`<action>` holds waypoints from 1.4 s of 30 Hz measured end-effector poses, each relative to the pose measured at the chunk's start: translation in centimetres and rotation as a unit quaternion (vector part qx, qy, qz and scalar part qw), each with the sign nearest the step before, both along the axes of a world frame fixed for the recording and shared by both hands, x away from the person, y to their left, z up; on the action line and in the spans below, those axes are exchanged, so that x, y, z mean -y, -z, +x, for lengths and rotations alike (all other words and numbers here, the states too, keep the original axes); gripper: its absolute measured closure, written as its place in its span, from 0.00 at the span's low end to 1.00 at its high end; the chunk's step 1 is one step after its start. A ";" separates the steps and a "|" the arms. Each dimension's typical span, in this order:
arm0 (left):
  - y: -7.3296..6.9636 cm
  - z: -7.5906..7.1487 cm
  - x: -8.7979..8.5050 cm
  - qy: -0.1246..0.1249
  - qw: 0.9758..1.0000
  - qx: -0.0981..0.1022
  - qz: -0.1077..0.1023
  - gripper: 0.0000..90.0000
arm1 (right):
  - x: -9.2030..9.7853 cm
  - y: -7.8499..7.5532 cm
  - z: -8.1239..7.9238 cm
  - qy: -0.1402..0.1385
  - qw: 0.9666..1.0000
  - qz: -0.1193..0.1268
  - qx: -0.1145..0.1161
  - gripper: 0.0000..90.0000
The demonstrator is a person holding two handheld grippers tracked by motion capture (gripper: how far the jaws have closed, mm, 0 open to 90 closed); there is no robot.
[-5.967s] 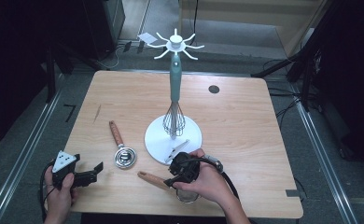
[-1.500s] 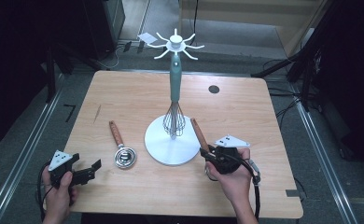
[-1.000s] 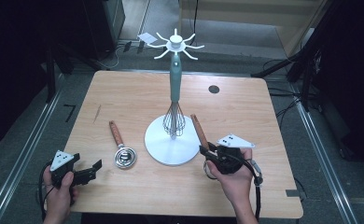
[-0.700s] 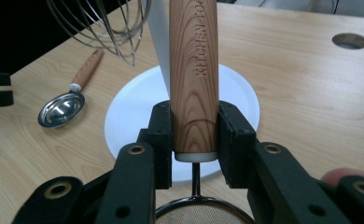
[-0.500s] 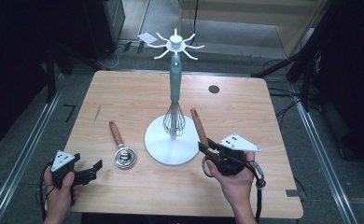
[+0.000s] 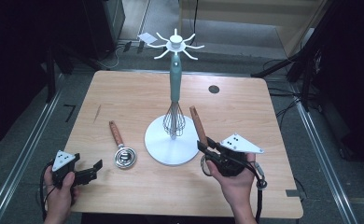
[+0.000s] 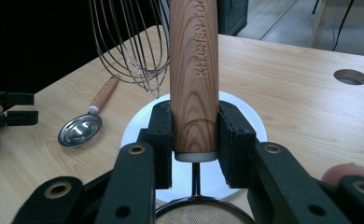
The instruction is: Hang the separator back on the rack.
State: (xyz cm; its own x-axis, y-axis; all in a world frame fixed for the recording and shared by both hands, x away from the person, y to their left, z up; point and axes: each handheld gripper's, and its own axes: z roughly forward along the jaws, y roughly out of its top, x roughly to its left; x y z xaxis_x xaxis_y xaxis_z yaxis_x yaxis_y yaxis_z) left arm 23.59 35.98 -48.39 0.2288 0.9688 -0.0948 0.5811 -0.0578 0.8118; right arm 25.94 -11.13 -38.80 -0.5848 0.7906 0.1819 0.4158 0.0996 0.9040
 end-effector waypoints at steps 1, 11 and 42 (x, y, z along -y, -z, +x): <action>0.0 0.0 0.0 0.000 1.000 0.000 -0.001 0.07 | 0.0 0.0 0.0 0.000 1.000 -0.001 0.000 0.79; 0.0 0.0 0.0 -0.002 1.000 0.000 0.001 0.07 | -0.1 -0.1 -0.1 -0.001 1.000 0.000 0.009 0.79; 0.0 0.0 0.2 0.005 1.000 0.000 0.004 0.07 | 0.8 -1.5 0.2 -0.005 0.999 0.023 0.040 0.79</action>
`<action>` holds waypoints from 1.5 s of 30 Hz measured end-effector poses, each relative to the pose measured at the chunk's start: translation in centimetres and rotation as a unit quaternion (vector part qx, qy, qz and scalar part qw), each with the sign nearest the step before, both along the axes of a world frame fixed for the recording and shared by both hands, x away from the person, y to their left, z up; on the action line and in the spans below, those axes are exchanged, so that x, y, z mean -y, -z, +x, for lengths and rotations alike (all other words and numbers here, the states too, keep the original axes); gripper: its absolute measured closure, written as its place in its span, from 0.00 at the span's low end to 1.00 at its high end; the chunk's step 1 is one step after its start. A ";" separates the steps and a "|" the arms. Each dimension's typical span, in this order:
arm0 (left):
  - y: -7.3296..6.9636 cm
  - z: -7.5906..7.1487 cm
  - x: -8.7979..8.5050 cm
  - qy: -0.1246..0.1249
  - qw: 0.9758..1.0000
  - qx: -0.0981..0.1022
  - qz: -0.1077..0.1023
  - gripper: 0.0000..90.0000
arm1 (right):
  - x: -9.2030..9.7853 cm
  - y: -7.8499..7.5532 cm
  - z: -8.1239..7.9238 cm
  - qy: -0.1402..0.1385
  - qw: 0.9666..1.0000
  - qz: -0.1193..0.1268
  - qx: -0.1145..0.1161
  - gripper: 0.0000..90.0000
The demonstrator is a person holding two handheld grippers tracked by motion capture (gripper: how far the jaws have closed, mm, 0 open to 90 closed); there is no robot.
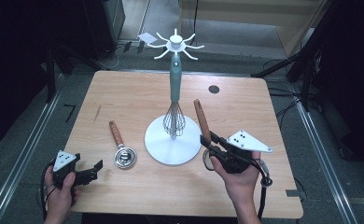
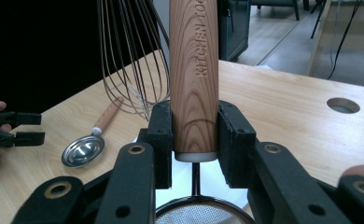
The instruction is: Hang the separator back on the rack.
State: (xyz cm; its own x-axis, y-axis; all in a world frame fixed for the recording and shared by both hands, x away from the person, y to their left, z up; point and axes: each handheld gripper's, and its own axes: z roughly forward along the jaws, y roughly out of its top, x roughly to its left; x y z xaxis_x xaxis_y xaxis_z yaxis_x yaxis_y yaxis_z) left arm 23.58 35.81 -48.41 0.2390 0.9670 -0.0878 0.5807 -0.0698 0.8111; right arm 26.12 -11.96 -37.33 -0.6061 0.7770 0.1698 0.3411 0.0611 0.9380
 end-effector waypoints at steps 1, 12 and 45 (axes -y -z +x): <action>0.0 0.0 0.0 0.000 1.000 0.000 0.000 0.07 | 0.0 -0.1 0.0 -0.001 1.000 -0.001 0.004 0.79; 0.0 0.0 0.0 0.001 1.000 -0.002 0.001 0.07 | -0.2 -1.1 0.3 -0.002 1.000 0.010 0.015 0.79; 0.0 0.0 0.1 0.006 1.000 -0.003 -0.001 0.07 | -0.5 -4.5 0.6 -0.004 0.997 0.030 0.070 0.79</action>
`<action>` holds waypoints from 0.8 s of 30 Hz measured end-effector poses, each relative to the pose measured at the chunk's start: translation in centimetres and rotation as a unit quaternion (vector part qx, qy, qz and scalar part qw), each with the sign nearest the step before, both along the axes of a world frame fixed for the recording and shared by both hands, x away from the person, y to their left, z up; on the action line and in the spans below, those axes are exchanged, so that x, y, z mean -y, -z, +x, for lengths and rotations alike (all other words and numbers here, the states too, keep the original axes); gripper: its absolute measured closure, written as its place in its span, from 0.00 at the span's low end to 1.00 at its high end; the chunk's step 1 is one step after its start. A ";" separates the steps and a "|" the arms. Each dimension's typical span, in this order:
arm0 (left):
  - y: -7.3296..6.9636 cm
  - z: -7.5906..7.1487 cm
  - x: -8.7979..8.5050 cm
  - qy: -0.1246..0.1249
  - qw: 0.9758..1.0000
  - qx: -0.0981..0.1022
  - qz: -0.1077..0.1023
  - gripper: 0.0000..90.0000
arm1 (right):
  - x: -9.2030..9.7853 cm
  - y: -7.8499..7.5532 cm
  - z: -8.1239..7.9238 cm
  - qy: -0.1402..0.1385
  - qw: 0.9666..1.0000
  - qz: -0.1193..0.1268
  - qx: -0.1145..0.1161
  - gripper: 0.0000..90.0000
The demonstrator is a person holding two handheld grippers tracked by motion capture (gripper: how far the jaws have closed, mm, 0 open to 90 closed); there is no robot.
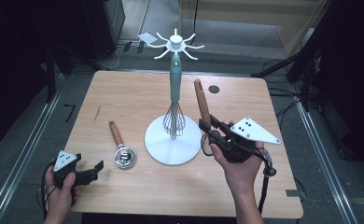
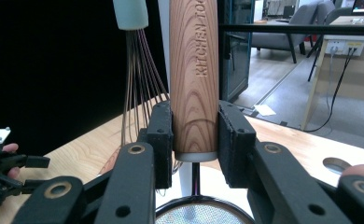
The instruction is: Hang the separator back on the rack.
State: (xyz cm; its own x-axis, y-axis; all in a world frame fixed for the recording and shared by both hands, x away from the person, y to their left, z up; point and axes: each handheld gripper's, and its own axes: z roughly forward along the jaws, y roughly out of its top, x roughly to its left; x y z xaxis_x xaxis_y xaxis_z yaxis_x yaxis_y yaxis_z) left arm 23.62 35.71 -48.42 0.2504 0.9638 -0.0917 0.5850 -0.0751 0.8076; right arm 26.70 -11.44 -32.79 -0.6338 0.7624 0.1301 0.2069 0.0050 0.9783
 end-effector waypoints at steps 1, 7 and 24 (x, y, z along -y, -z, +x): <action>0.0 0.0 0.0 0.000 1.000 0.000 0.000 0.07 | 0.0 -0.1 0.0 0.000 1.000 0.000 0.000 0.79; 0.0 0.0 0.0 -0.001 1.000 -0.001 0.001 0.07 | 0.2 -0.9 0.0 0.002 1.000 0.001 0.012 0.79; 0.0 0.1 0.0 -0.008 1.000 -0.003 0.005 0.07 | 0.6 -3.3 -0.1 0.009 0.999 0.017 0.037 0.79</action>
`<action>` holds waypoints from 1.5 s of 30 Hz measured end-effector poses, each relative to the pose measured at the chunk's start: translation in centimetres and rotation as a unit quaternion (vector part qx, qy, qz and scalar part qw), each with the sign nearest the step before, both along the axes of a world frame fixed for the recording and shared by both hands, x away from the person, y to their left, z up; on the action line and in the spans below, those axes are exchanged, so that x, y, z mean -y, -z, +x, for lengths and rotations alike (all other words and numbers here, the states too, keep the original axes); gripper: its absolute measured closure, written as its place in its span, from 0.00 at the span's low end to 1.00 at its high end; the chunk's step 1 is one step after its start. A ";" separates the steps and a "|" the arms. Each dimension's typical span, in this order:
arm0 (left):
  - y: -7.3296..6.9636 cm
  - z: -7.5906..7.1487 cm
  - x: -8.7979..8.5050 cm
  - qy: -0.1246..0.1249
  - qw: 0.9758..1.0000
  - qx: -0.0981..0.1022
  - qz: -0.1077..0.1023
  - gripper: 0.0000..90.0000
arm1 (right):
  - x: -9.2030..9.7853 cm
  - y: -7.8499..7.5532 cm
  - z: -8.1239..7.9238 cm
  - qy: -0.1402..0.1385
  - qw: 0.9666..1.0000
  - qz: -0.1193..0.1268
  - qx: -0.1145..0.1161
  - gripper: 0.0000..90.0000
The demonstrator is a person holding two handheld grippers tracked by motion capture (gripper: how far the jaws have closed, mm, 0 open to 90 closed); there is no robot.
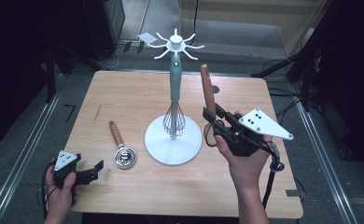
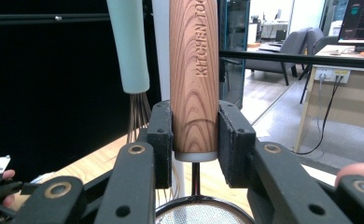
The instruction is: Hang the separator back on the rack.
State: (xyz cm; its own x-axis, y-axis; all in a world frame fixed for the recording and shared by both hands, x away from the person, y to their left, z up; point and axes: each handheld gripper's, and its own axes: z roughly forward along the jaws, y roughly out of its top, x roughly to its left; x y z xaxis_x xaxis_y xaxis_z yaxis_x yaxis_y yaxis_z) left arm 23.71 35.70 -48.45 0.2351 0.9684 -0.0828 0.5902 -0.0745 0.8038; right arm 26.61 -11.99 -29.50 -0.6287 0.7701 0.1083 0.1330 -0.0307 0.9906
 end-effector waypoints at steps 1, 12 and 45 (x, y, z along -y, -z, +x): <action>0.0 0.0 0.0 0.000 1.000 -0.001 0.000 0.07 | 0.1 -0.1 0.0 0.001 1.000 -0.001 0.003 0.79; -0.1 -0.1 0.1 -0.003 1.000 0.006 0.006 0.07 | -0.1 -1.2 -0.1 0.000 1.000 0.006 0.015 0.79; 0.0 0.0 0.2 0.003 1.000 0.005 0.007 0.07 | -1.8 -2.2 0.5 0.002 1.000 -0.014 0.022 0.79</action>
